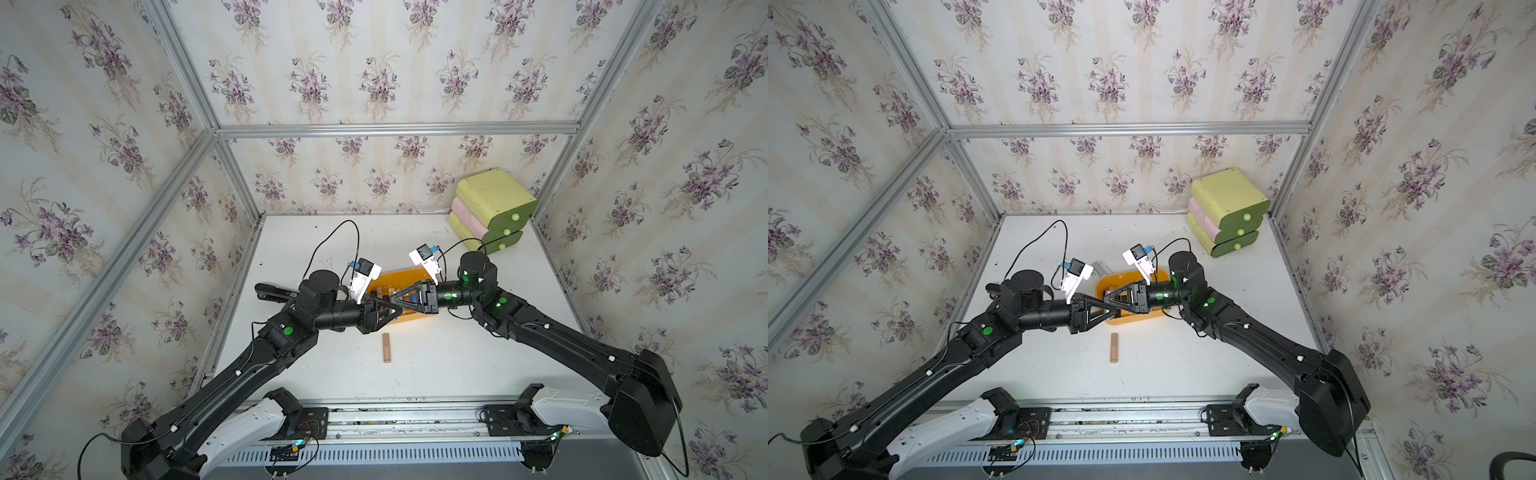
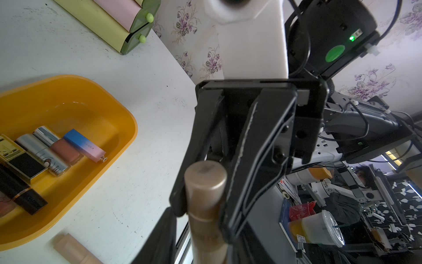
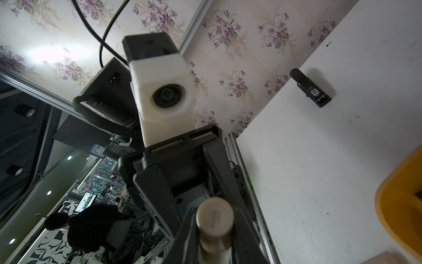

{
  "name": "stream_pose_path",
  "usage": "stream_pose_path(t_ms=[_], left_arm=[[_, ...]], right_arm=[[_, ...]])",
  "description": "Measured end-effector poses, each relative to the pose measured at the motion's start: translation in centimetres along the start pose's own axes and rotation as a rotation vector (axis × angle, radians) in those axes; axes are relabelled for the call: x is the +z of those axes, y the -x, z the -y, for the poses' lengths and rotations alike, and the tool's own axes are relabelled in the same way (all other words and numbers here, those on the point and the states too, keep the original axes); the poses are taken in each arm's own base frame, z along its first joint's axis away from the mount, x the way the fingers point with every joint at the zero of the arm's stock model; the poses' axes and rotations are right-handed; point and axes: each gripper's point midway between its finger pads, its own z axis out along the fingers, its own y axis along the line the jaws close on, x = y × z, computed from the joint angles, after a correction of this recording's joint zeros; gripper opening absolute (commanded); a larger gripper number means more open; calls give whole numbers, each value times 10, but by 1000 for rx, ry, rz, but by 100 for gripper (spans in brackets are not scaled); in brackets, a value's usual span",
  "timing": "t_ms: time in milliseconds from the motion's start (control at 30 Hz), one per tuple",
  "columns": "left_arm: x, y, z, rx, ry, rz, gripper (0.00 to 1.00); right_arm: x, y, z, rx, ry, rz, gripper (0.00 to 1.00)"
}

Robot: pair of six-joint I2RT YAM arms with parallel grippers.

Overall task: Put the lipstick into the storage box
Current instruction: Place the lipstick in the storage box.

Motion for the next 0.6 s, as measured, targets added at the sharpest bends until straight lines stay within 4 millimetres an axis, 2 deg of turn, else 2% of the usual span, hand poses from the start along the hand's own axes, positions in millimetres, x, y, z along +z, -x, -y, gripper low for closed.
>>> stream_pose_path(t_ms=[100, 167, 200, 333, 400, 500, 600], left_arm=[[0, 0, 0, 5, 3, 2, 76], [-2, 1, 0, 9, 10, 9, 95], [-5, 2, 1, 14, 15, 13, 99], [-21, 12, 13, 74, 33, 57, 100], [-35, 20, 20, 121, 59, 95, 100], [-55, 27, 21, 167, 140, 145, 100], [-75, 25, 1, 160, 294, 175, 100]], right_arm=[[0, 0, 0, 2, -2, -1, 21], [0, 0, 0, -2, -4, -3, 21], [0, 0, 0, -1, -6, -5, 21], [-1, 8, 1, -18, -46, 5, 21], [-3, 16, 8, -22, -98, 11, 21], [-8, 30, 36, -6, -249, 36, 21], [-17, 38, 71, 15, -433, 37, 21]])
